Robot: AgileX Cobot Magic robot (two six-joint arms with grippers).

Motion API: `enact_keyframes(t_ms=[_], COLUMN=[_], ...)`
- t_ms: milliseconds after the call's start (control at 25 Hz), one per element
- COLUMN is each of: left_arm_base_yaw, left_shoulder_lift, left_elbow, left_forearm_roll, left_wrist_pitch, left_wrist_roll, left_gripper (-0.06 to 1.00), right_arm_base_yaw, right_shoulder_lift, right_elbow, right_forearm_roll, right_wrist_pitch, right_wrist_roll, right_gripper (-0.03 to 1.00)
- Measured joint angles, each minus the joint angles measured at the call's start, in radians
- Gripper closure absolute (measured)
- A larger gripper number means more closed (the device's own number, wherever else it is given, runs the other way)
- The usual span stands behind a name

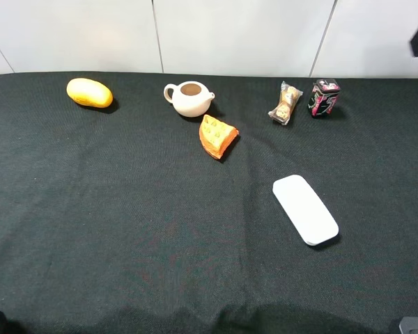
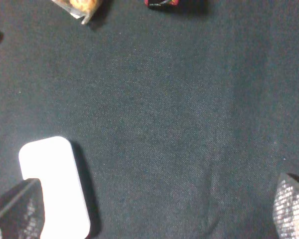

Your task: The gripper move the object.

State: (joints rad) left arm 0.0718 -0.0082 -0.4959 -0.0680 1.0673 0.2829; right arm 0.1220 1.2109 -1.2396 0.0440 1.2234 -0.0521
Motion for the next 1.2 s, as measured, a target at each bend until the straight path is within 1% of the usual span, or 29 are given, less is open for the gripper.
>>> enact_keyframes(t_ms=[560, 960, 1200], left_arm_base_yaw=[0.0, 0.0, 0.0], left_shoulder_lift=[0.0, 0.0, 0.0], left_elbow=[0.0, 0.0, 0.0], left_forearm_roll=[0.0, 0.0, 0.0], left_wrist_pitch=[0.0, 0.0, 0.0], left_wrist_roll=[0.0, 0.0, 0.0], left_gripper=[-0.05, -0.05, -0.05], right_arm_base_yaw=[0.0, 0.0, 0.0], right_shoulder_lift=[-0.535, -0.892, -1.044], right_elbow=[0.166, 0.442, 0.597], right_forearm_roll=[0.0, 0.0, -0.037], right_wrist_pitch=[0.002, 0.003, -0.049], right_wrist_roll=[0.0, 0.0, 0.0], right_gripper=[0.27, 0.27, 0.27])
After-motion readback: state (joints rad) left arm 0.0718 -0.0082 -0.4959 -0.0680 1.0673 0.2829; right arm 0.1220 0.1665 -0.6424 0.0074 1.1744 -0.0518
